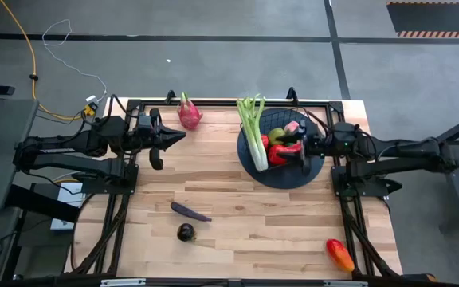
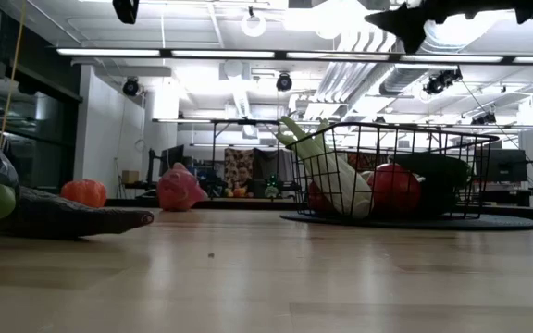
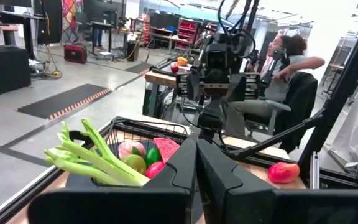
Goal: Build produce basket
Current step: Put the eggplant into the wire basket
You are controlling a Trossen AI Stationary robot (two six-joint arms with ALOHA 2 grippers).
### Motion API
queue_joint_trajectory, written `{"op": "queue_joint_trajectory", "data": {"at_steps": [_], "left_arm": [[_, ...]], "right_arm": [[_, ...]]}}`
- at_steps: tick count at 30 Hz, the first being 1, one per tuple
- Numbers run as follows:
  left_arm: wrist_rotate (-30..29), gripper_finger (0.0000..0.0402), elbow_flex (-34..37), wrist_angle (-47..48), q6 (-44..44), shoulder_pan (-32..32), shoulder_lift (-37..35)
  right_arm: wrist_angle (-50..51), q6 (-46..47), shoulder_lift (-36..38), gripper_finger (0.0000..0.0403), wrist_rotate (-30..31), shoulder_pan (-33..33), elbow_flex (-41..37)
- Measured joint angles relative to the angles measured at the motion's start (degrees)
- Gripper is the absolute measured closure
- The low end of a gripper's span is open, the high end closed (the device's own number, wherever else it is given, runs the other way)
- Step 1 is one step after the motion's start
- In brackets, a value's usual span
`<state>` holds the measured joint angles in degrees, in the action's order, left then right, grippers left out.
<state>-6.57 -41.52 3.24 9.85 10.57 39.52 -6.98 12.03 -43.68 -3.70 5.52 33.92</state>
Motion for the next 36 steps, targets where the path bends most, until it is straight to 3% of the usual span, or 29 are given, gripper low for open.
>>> {"op": "queue_joint_trajectory", "data": {"at_steps": [15,22,29,36], "left_arm": [[2.77,0.0365,-0.02,-0.06,2.07,-0.18,0.22],[7.51,0.0274,-0.08,-0.14,6.75,-0.42,1.25],[7.94,0.0172,-0.13,0.00,7.10,-2.27,3.08],[14.94,0.0120,-0.59,2.36,11.01,-5.05,4.78]], "right_arm": [[-0.11,-3.10,-0.62,0.0135,0.02,-1.44,1.26],[0.24,-3.08,-0.62,0.0135,0.02,-1.44,1.28],[0.24,-1.49,-0.62,0.0135,0.02,-1.44,1.32],[0.17,-1.44,-0.62,0.0135,0.02,-1.44,1.35]]}}
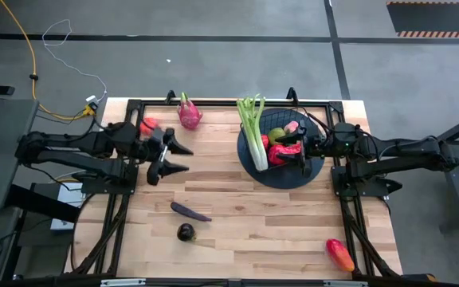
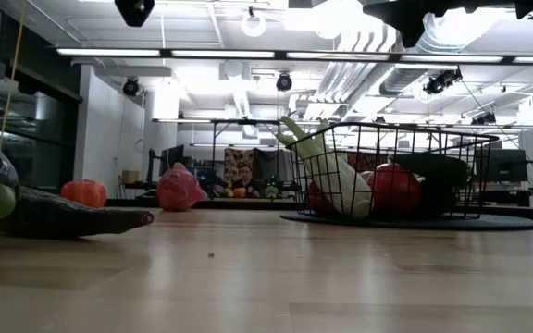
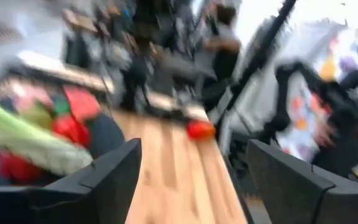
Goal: Build produce basket
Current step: Put the eggplant into the wire basket
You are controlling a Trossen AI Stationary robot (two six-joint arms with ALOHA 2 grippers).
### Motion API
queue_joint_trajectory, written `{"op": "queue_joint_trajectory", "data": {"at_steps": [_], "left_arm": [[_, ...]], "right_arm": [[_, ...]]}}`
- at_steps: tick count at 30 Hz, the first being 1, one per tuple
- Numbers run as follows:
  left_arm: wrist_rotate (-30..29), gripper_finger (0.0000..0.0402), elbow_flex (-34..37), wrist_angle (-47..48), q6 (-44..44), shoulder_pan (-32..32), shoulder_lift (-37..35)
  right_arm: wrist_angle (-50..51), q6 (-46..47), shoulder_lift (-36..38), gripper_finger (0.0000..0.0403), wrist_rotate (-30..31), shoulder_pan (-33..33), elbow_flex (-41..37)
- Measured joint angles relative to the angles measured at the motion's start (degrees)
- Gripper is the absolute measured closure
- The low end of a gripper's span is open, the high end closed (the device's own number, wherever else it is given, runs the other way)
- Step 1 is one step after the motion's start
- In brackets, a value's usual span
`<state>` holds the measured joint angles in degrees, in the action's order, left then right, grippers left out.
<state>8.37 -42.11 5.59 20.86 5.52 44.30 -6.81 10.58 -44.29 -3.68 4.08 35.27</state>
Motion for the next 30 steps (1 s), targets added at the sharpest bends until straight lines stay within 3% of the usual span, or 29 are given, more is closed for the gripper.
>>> {"op": "queue_joint_trajectory", "data": {"at_steps": [7,14,21,30], "left_arm": [[1.04,0.0116,-5.15,21.25,-2.17,-8.43,9.21],[-4.26,0.0116,-5.29,33.75,-7.49,-17.01,20.79],[-9.19,0.0116,-3.97,34.50,-6.36,-22.08,31.47],[-10.43,0.0116,-3.54,32.69,-7.95,-24.58,39.96]], "right_arm": [[0.03,0.05,0.00,0.0135,0.00,0.00,0.00],[0.09,-0.08,0.00,0.0135,0.00,0.00,0.00],[0.42,-0.10,0.00,0.0135,0.00,0.00,0.00],[0.99,-0.10,0.00,0.0135,0.00,0.00,0.00]]}}
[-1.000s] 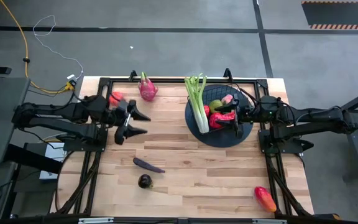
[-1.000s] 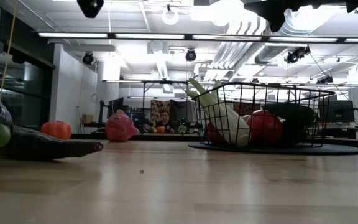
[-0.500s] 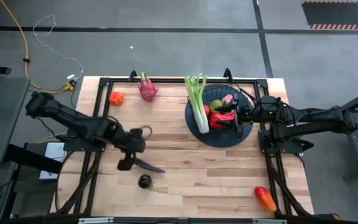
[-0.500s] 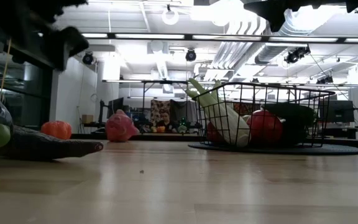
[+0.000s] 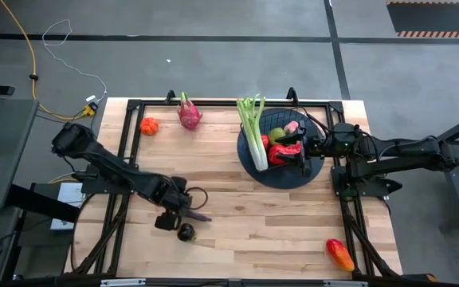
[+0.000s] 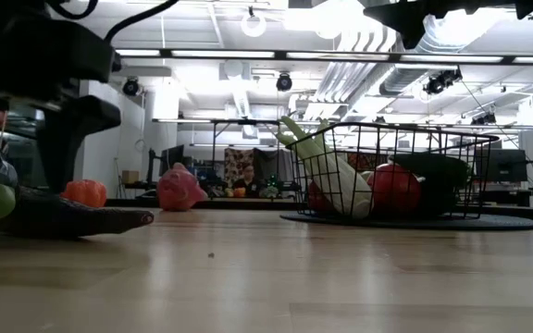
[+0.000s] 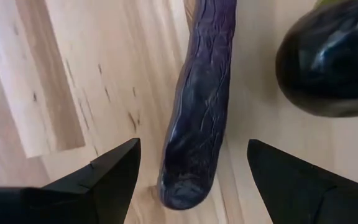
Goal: Build produce basket
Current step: Put the eggplant into the wire basket
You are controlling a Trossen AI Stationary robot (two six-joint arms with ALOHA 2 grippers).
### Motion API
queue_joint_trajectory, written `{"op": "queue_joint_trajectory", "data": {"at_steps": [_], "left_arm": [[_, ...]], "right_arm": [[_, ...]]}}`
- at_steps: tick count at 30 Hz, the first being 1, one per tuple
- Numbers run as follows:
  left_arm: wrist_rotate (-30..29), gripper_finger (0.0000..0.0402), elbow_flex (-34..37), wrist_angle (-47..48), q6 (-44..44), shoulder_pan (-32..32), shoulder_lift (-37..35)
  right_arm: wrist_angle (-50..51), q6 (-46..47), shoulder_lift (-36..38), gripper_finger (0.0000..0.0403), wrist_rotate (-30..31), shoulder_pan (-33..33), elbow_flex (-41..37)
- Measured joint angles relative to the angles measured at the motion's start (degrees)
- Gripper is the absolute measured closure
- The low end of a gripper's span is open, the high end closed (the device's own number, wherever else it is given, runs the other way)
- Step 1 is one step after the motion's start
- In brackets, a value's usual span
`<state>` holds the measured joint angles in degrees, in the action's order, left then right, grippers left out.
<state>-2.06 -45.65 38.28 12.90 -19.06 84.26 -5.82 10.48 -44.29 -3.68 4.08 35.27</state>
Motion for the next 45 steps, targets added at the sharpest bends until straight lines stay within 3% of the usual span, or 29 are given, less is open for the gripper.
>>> {"op": "queue_joint_trajectory", "data": {"at_steps": [17,29,33,37,41,45], "left_arm": [[-0.14,0.0134,0.07,-1.50,-1.16,-0.18,5.26],[0.95,0.0271,0.07,-1.39,-2.62,-0.05,4.75],[0.95,0.0297,-0.24,0.14,-2.65,0.37,2.78],[-0.76,0.0287,-2.06,5.52,-3.03,2.39,-1.70],[-6.81,0.0272,-4.44,8.98,-3.64,5.83,-8.96],[-14.32,0.0270,-5.81,4.23,-3.48,10.29,-18.69]], "right_arm": [[0.50,-0.02,-0.02,0.0135,0.02,0.01,0.00],[0.50,-0.02,-0.02,0.0135,0.02,0.02,0.00],[0.50,-0.02,-0.02,0.0135,0.02,0.00,0.00],[0.50,-0.02,-0.02,0.0135,0.04,0.00,0.00],[0.31,-0.02,-0.02,0.0135,0.43,0.01,0.00],[-0.54,0.29,-0.02,0.0135,0.46,0.02,0.00]]}}
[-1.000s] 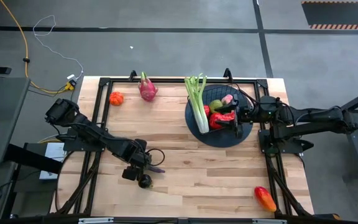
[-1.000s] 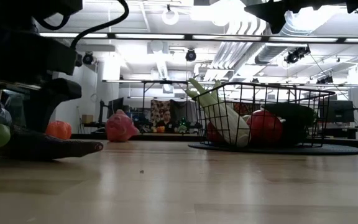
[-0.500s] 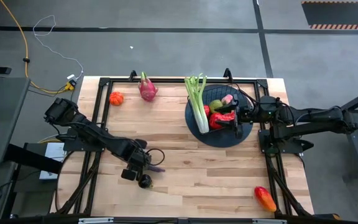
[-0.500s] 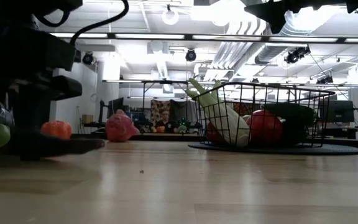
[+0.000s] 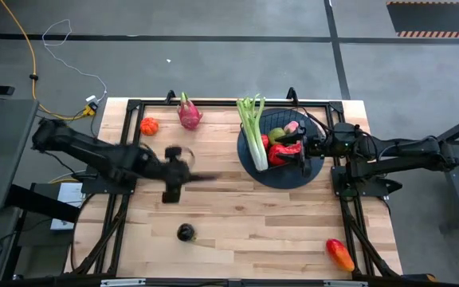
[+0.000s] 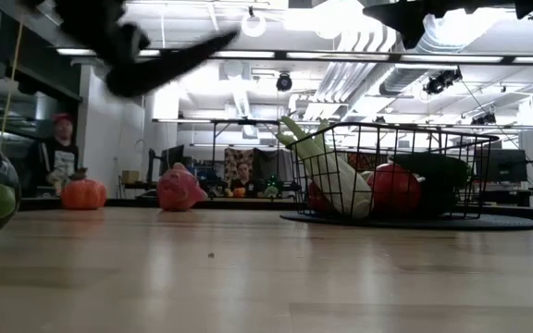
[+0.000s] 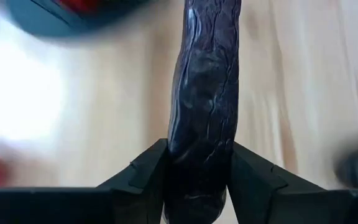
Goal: Build produce basket
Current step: Put the eggplant into the wire basket
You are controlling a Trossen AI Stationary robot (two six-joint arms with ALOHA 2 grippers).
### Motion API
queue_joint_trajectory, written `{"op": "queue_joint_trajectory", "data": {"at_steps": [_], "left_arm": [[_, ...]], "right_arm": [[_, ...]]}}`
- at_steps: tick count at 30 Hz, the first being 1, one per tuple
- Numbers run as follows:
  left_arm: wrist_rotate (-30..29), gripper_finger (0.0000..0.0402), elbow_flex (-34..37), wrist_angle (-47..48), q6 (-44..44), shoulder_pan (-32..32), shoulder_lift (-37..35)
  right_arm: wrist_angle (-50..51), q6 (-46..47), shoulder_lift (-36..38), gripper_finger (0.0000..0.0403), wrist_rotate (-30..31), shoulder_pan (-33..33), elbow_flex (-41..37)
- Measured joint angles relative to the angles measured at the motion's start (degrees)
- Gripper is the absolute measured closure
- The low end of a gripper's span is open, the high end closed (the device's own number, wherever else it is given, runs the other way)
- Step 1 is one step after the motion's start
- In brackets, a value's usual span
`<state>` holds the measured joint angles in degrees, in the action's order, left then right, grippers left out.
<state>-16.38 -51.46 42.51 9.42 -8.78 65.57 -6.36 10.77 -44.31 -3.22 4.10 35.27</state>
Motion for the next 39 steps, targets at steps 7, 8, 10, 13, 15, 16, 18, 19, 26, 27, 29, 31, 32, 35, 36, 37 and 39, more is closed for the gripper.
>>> {"op": "queue_joint_trajectory", "data": {"at_steps": [7,8,10,13,15,16,18,19,26,27,29,31,32,35,36,37,39], "left_arm": [[-3.98,0.0269,-0.02,-19.95,-0.05,7.81,-11.02],[-3.30,0.0269,0.00,-22.50,-0.63,8.71,-11.41],[-1.32,0.0269,0.00,-28.97,-1.69,10.04,-11.45],[2.61,0.0269,0.00,-37.01,-2.76,11.88,-9.88],[5.23,0.0269,0.00,-41.70,-3.05,12.76,-7.63],[6.27,0.0268,0.00,-44.33,-3.03,13.14,-6.26],[8.18,0.0268,0.00,-49.36,-3.03,13.82,-3.30],[9.04,0.0268,0.00,-52.06,-2.89,14.11,-1.69],[11.62,0.0268,0.02,-69.08,0.76,15.31,9.58],[11.64,0.0268,0.02,-70.90,1.35,15.49,10.88],[11.67,0.0268,0.02,-72.87,2.92,15.56,13.13],[12.02,0.0268,0.02,-74.23,3.93,15.58,15.10],[12.38,0.0268,0.02,-74.23,3.99,15.58,15.79],[12.77,0.0268,0.04,-75.15,4.34,15.56,17.48],[12.80,0.0268,0.07,-75.27,4.98,15.56,17.85],[12.85,0.0268,0.07,-75.71,5.31,15.56,18.26],[12.91,0.0268,0.07,-76.20,5.41,15.57,18.96]], "right_arm": [[-3.26,3.27,-0.07,0.0135,0.02,0.00,0.00],[-4.26,3.23,-0.42,0.0135,0.02,0.00,0.00],[-5.82,3.31,-1.19,0.0135,0.02,-0.02,0.02],[-9.97,3.31,-3.42,0.0135,0.00,-0.02,0.02],[-13.22,3.31,-5.70,0.0135,-0.01,-0.02,0.02],[-14.43,3.34,-6.88,0.0135,-0.09,-0.02,0.02],[-18.12,3.74,-9.64,0.0135,-0.18,-0.02,0.02],[-20.08,3.76,-11.05,0.0135,-0.26,-0.02,0.02],[-35.35,3.77,-19.82,0.0135,-0.26,-0.02,0.02],[-36.93,3.76,-20.68,0.0135,-0.27,-0.02,0.02],[-39.23,3.84,-22.28,0.0135,-0.28,-0.02,0.02],[-40.27,4.58,-23.73,0.0135,-0.26,-0.02,0.02],[-40.45,5.01,-24.36,0.0135,-0.26,-0.02,0.02],[-41.51,5.92,-25.78,0.0135,-0.26,-0.02,0.02],[-41.88,5.92,-26.17,0.0135,-0.26,-0.02,0.02],[-42.67,5.96,-26.59,0.0135,-0.26,-0.02,0.02],[-44.42,7.19,-27.29,0.0135,-0.26,-0.02,0.02]]}}
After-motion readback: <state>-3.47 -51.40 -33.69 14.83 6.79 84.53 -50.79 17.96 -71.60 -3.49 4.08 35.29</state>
